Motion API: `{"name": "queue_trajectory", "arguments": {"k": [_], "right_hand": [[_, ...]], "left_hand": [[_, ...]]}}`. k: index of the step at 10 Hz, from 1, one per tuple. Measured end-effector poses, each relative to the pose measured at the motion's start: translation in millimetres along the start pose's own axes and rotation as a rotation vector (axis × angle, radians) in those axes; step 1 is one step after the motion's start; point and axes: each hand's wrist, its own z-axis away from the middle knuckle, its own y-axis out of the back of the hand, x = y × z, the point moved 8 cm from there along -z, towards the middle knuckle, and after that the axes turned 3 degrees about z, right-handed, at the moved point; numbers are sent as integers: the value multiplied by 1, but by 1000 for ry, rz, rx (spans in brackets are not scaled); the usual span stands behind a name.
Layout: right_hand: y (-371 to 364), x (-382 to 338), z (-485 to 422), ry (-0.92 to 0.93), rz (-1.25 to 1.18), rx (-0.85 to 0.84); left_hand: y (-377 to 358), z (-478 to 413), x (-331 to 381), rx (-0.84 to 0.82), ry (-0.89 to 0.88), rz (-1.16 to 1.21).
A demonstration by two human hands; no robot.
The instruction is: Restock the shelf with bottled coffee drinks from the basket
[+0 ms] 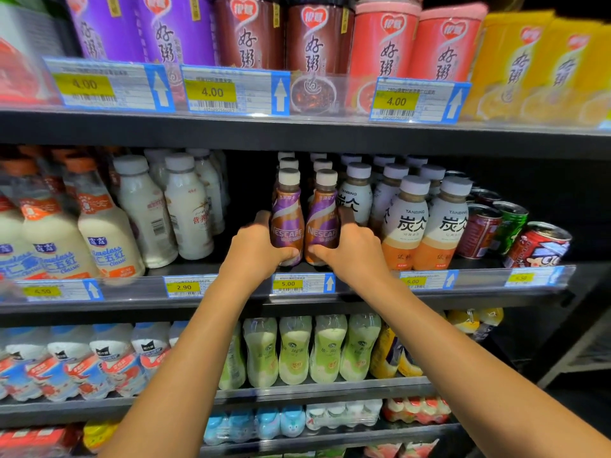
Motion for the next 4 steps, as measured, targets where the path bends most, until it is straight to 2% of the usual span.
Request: {"name": "queue_trajectory", "arguments": {"k": [2, 3, 4], "right_hand": [[8, -3, 7, -17, 96, -9], [20, -5, 13, 19, 117, 26], [34, -6, 18, 62, 152, 87]], "left_hand": [[1, 1, 1, -94, -5, 20], [12, 9, 5, -96, -9, -94], [27, 23, 20, -17, -95, -208]]}}
